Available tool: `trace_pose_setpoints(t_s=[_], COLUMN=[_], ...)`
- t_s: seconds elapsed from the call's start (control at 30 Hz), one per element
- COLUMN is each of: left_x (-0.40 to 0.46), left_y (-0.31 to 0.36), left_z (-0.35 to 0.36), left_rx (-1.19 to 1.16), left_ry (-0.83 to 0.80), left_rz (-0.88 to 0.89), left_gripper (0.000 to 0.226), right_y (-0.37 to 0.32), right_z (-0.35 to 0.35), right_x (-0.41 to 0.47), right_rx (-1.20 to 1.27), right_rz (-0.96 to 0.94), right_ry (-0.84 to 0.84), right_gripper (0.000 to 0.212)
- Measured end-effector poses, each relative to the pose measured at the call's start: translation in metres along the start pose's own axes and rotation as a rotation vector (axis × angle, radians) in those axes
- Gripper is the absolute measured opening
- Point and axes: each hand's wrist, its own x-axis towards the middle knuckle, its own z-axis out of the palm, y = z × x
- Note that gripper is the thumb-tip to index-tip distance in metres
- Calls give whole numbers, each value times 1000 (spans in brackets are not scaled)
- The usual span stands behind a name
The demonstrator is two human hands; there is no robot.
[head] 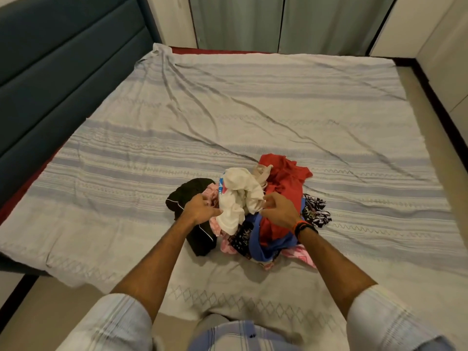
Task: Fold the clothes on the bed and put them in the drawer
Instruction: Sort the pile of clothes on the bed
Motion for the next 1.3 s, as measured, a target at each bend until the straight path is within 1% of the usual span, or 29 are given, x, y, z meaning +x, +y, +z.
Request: trace_pose_setpoints(t_s=[0.17, 0.33, 0.37, 0.43, 0.47, 0.5, 0.53, 0.6, 0.63, 0.67, 0.7, 0.73, 0.8, 0.83, 0.93, 1.0, 1.07, 1.13, 1.17, 1.2, 1.27, 1.3], left_x=[17, 43, 52, 69, 77, 83, 94, 115, 122, 129, 137, 142, 153, 155, 161, 160, 159, 157, 155, 154, 151, 151], left_y=[12, 19, 22, 24, 24, 25, 24, 19, 17, 14, 11, 8, 5, 5, 5, 5, -1, -6, -8, -10, -14, -17], left_z=[31, 73, 83, 104, 115, 125, 137, 158, 166, 174, 183, 191, 203, 207, 209, 204, 195, 181, 173, 162, 137, 124], left_rx=[38, 119, 155, 215, 228, 229, 235, 305, 347, 372, 380, 376, 360, 355, 336, 306, 230, 129, 76, 16, -91, -131], left_ry=[-93, -174, -187, -158, -124, -84, -67, -115, -159, -205, -239, -248, -230, -221, -200, -206, -198, -150, -117, -78, 5, 41], left_rz=[46, 63, 85, 156, 208, 263, 286, 261, 236, 208, 190, 181, 188, 196, 182, 174, 182, 194, 194, 193, 189, 185], left_gripper=[70, 65, 63, 62, 68, 78, 92, 123, 132, 136, 136, 134, 130, 128, 118, 113, 111, 100, 92, 83, 69, 65], right_y=[25, 67, 79, 102, 113, 124, 136, 159, 169, 176, 184, 189, 197, 200, 200, 193, 176, 149, 136, 123, 100, 89], right_z=[0, 1, 1, 5, 8, 11, 14, 23, 27, 30, 37, 42, 53, 57, 60, 57, 57, 65, 71, 78, 93, 99], right_x=[4, 6, 10, 21, 28, 35, 45, 65, 75, 82, 92, 100, 117, 124, 140, 145, 145, 141, 139, 139, 141, 145], right_rx=[85, 148, 162, 169, 173, 185, 205, 271, 315, 376, 447, 515, 619, 651, 649, 633, 639, 759, 823, 868, 923, 945], right_rz=[57, 210, 248, 322, 358, 385, 416, 478, 506, 516, 507, 488, 463, 470, 568, 605, 639, 646, 640, 633, 588, 546], right_ry=[56, 84, 94, 121, 141, 166, 185, 231, 246, 251, 254, 259, 261, 265, 233, 194, 219, 233, 225, 212, 182, 173], right_gripper=[39, 39, 39, 44, 51, 61, 75, 113, 129, 136, 137, 131, 110, 100, 88, 70, 54, 40, 38, 41, 51, 57])
